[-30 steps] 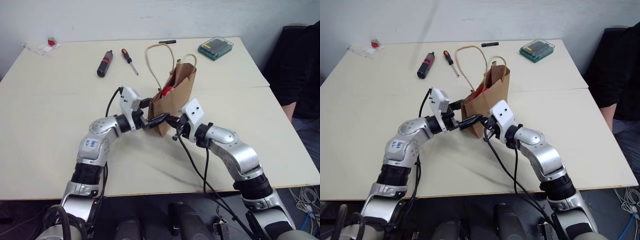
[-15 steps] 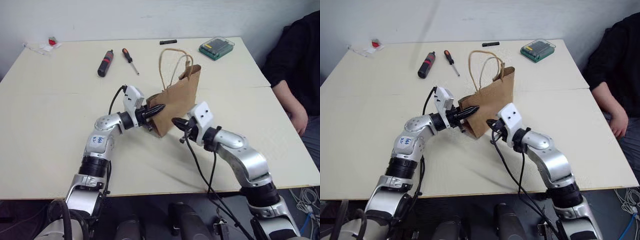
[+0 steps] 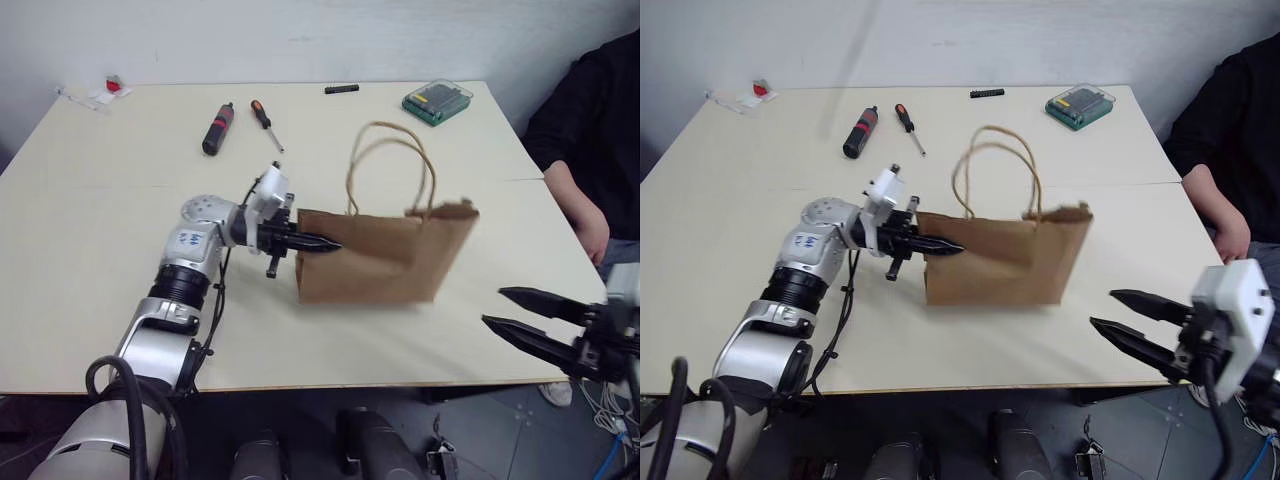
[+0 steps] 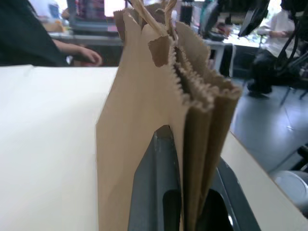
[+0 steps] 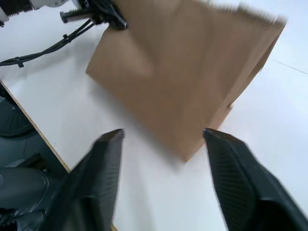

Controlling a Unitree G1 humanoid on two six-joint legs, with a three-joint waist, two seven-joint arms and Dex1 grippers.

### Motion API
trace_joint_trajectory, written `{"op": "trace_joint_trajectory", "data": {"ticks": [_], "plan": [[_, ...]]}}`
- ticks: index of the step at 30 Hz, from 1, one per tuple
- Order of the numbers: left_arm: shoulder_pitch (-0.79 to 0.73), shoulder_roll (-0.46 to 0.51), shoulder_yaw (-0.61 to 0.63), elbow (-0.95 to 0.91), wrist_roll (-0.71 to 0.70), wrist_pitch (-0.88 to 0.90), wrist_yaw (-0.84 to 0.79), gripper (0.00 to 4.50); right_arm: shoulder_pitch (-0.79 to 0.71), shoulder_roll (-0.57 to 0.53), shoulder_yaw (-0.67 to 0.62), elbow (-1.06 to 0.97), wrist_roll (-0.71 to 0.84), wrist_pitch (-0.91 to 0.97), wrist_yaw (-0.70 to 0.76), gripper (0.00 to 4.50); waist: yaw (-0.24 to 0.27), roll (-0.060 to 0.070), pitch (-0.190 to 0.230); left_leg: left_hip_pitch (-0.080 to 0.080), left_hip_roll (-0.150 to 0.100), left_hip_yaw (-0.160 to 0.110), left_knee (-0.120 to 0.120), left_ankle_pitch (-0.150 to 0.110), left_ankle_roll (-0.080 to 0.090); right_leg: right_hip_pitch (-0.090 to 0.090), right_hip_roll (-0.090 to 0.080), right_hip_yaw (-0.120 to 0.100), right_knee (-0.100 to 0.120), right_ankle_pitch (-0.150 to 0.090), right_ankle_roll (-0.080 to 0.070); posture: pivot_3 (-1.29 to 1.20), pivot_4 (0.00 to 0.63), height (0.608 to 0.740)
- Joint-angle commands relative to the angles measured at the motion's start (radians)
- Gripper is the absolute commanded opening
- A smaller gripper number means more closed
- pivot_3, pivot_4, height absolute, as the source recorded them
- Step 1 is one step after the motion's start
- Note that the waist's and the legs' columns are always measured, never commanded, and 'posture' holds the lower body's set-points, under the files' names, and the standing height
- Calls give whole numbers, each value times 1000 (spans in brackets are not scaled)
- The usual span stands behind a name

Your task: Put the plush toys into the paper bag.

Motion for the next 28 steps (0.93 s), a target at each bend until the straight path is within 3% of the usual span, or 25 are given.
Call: {"op": "trace_joint_trajectory", "data": {"ticks": [1, 2, 6, 9, 13, 18, 21, 24, 28], "plan": [[-51, 10, -35, 75, 14, -72, -112, 0, 23, -3, -27, -37, 30, -31, -38, 3994, 0, 0, 0, 0, 0, 0, 0, 0, 0, 0, 0, 0, 0, 0, 0, 0, 150, 740], [-58, 12, -45, 99, 25, -83, -112, 0, 26, 1, -14, -44, 30, -39, -53, 4354, 1, 0, 0, 1, 1, 0, 0, 0, 0, -1, 0, 0, 0, 0, 0, 0, 150, 740], [-69, 39, -65, 121, 44, -55, -112, 0, 23, -11, 30, -46, 40, -56, -83, 4434, 3, 0, 0, 0, 0, -1, 0, 0, 0, -1, 0, 0, 0, 0, 0, 0, 150, 740], [-26, 98, -74, 52, 78, -103, -112, 755, 41, -56, 46, -25, 91, -33, -44, 4500, 2, 0, 0, 1, 0, 0, 0, 0, 0, -1, -1, 0, 0, 0, 0, 0, 150, 740], [35, 199, -28, -123, 28, 46, -85, 1875, 21, -107, 79, 32, 78, -49, -12, 4500, 1, -1, 0, 1, 1, -1, 0, 0, 0, -1, 0, 0, 0, 0, 0, 0, 150, 740], [257, 518, 200, -539, -174, 471, 9, 3365, -52, -167, 123, 134, 63, -67, 46, 4500, -20, -3, 2, 0, 2, -1, 0, -1, 1, -3, -2, -1, 1, -1, -1, 0, 150, 740], [501, 692, 372, -731, -205, 554, 26, 4343, -87, -212, 130, 210, 57, -67, 113, 4500, -21, -1, 2, -1, 3, -2, -1, -1, 0, -4, -3, -4, 2, -3, -2, 0, 150, 740], [645, 744, 490, -827, -197, 557, 100, 4469, -130, -244, 149, 287, 61, -48, 146, 4500, -10, -1, 2, 1, 1, -2, -1, -2, 2, -3, -7, -4, 2, -3, -2, 0, 150, 740], [682, 689, 619, -928, -321, 697, 238, 4469, -251, -190, 243, 396, 50, -60, 69, 4500, 11, -8, 3, 0, -1, -3, 2, -2, 5, 0, -8, -5, 1, -1, 1, 0, 150, 740]]}}
